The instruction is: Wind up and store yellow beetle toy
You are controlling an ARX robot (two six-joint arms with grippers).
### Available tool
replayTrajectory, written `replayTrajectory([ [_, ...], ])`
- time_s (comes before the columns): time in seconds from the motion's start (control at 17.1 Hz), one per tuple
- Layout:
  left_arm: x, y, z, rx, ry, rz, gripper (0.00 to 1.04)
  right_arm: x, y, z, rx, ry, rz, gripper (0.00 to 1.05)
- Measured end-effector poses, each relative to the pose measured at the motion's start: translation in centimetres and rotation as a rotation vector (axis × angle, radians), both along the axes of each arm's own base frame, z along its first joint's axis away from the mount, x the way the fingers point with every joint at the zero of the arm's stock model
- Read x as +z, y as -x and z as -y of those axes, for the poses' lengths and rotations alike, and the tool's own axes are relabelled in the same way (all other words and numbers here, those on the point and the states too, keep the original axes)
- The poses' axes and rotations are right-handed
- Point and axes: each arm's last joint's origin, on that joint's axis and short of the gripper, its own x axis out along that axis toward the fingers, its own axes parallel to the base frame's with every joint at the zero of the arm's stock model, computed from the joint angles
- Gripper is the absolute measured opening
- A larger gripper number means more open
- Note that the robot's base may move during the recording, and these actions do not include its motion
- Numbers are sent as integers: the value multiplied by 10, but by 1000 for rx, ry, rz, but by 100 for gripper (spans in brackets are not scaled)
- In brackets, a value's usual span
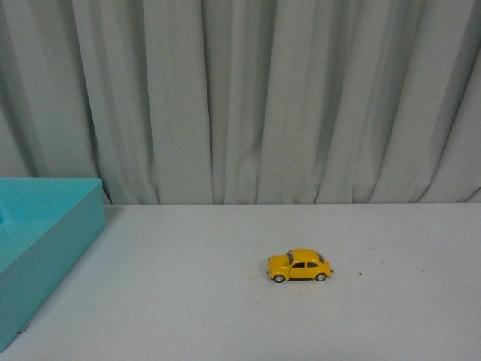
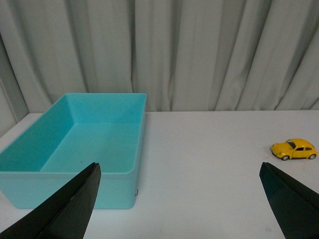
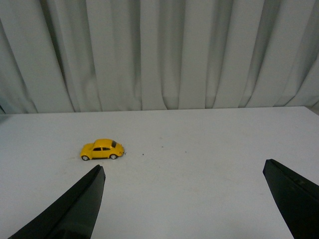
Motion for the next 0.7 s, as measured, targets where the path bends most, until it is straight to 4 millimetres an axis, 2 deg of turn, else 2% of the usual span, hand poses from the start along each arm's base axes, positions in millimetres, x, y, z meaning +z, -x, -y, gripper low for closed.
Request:
replayTrajectory([
  [0.7, 0, 0, 0, 0, 0, 0, 98, 0, 0, 0, 0, 0, 0, 98],
])
